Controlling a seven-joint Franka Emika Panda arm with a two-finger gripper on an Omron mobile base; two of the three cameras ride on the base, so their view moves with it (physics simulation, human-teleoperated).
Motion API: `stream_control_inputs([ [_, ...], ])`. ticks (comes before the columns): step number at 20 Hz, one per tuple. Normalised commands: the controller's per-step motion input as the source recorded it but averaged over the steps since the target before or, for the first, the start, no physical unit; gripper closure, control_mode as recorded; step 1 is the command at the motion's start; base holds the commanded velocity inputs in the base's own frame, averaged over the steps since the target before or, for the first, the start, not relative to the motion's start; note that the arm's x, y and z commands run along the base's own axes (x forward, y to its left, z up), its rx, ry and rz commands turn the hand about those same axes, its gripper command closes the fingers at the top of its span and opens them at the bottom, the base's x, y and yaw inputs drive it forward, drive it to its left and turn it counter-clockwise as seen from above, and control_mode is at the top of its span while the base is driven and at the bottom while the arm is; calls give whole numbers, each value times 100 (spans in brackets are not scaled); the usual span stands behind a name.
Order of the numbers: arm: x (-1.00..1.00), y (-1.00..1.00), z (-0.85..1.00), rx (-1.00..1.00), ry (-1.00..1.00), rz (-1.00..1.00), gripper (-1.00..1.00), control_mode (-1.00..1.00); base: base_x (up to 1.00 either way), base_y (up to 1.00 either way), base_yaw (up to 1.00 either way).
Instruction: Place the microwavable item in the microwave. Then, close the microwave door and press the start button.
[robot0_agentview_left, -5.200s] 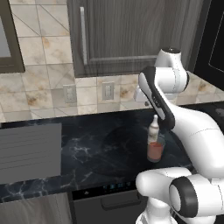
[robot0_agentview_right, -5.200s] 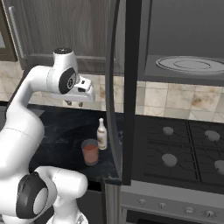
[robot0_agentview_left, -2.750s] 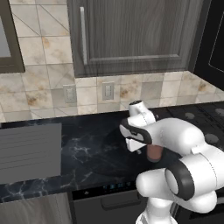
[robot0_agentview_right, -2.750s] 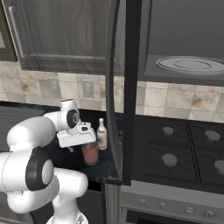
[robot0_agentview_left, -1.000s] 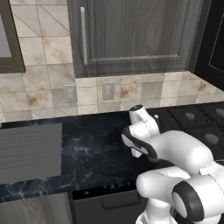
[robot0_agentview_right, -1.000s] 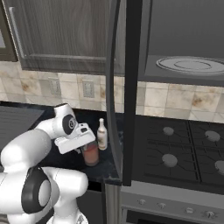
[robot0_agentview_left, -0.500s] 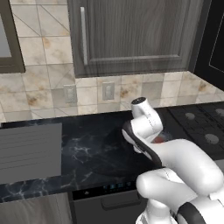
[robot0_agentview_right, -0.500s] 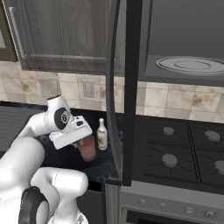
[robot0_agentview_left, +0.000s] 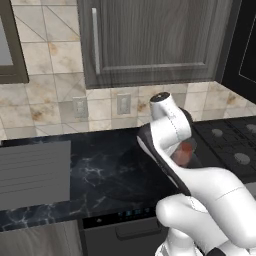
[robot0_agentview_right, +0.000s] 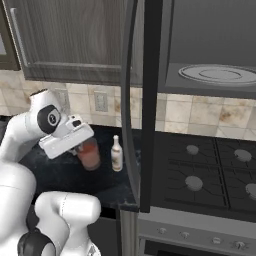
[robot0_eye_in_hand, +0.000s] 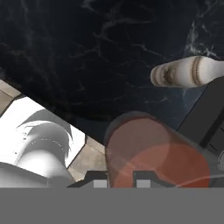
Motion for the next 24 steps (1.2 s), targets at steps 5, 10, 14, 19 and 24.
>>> stream_control_inputs([
  [5, -6, 9, 60, 0, 13, 11, 100, -100, 0, 0, 0],
  [10, 0, 27, -7, -4, 30, 10, 100, -100, 0, 0, 0],
  [14, -2, 35, -40, -3, 17, 9, 100, -100, 0, 0, 0],
  [19, -8, 18, -38, 0, 6, 8, 100, -100, 0, 0, 0],
  [24, -42, 0, -17, 0, 0, 7, 100, -100, 0, 0, 0],
])
